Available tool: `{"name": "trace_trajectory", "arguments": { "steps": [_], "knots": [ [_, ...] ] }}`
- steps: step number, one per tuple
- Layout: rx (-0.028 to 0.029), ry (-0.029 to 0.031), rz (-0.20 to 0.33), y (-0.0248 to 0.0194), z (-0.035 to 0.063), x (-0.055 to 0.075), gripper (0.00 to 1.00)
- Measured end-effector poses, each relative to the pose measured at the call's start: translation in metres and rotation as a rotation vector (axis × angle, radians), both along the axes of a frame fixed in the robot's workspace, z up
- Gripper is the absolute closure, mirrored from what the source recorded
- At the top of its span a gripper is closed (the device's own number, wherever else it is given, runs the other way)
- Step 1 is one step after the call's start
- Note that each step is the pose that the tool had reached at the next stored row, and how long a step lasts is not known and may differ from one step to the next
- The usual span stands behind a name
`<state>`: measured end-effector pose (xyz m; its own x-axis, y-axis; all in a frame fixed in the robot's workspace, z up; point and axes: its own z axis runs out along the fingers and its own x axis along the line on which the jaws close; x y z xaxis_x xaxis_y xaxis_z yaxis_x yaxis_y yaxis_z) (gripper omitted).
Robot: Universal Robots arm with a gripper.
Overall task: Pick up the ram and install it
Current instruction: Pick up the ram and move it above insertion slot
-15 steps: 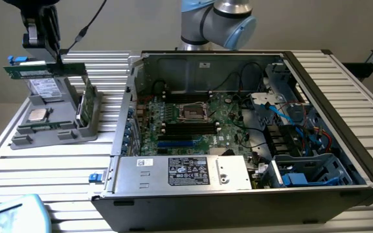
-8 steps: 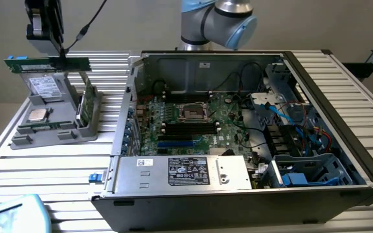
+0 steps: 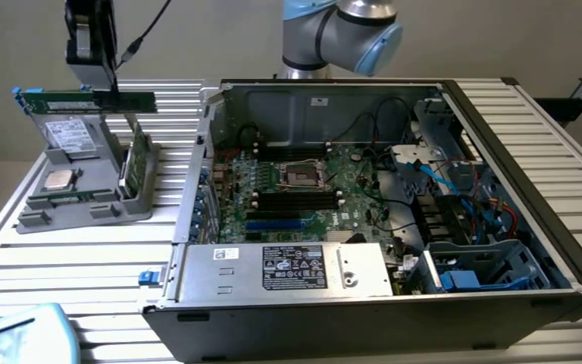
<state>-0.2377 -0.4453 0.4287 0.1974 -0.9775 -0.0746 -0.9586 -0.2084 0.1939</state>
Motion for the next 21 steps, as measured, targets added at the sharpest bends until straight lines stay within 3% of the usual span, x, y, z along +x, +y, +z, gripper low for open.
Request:
{"name": "trace_trajectory", "arguments": {
  "steps": [8,21],
  "knots": [
    [0.0000,0.0097,0.000,-0.0054,0.0001,0.036,0.86],
    [0.0001,0.0106,0.000,-0.0118,0.0000,0.095,0.86]
  ]
}}
